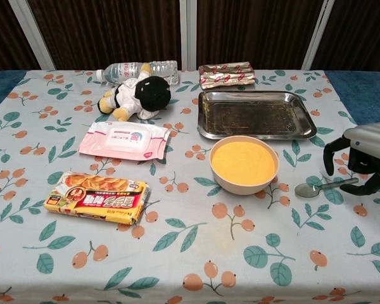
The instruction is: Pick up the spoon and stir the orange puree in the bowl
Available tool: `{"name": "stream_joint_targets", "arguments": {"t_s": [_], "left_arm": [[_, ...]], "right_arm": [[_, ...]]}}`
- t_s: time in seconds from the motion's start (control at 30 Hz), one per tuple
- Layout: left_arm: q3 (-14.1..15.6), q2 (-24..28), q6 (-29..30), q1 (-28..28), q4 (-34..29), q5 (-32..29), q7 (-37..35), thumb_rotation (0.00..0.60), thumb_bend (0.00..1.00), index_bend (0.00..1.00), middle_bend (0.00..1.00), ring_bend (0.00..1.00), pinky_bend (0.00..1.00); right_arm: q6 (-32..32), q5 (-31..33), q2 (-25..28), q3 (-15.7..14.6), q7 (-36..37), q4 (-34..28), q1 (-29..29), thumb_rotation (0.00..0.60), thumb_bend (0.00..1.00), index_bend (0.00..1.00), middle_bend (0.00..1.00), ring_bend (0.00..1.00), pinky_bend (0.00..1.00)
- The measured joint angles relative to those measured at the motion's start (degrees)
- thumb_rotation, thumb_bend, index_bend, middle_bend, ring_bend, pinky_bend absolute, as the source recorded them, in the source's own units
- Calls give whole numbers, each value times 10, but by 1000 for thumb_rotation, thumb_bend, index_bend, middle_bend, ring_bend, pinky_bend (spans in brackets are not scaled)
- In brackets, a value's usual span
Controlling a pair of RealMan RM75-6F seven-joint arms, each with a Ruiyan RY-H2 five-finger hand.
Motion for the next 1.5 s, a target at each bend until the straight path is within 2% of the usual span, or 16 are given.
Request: {"name": "stream_joint_targets", "arguments": {"t_s": [0.37, 0.57, 0.9, 1.17, 1.5], "left_arm": [[-1, 0, -7, -2, 6, -7, -10, 600, 59, 228, 122, 103, 134], [-1, -4, -7, -1, 12, -11, -11, 600, 60, 229, 122, 103, 134], [0, -2, 0, 4, 16, -10, -16, 600, 60, 228, 122, 103, 134], [1, -3, 2, 4, 16, -7, -19, 600, 60, 228, 122, 103, 134], [1, -2, 8, 11, 20, -11, -21, 600, 60, 229, 122, 102, 134]], "right_arm": [[-2, 18, -36, -4, -5, 42, 8, 600, 246, 499, 989, 1000, 1000], [-5, 24, -41, -6, -6, 47, 11, 600, 305, 567, 989, 1000, 1000], [-6, 31, -26, -3, 1, 25, 16, 600, 360, 581, 989, 1000, 1000], [-3, 26, 31, 25, 24, -47, 39, 600, 357, 581, 989, 1000, 1000], [-41, 89, -13, 63, -39, -51, 105, 600, 356, 583, 989, 1000, 1000]]}}
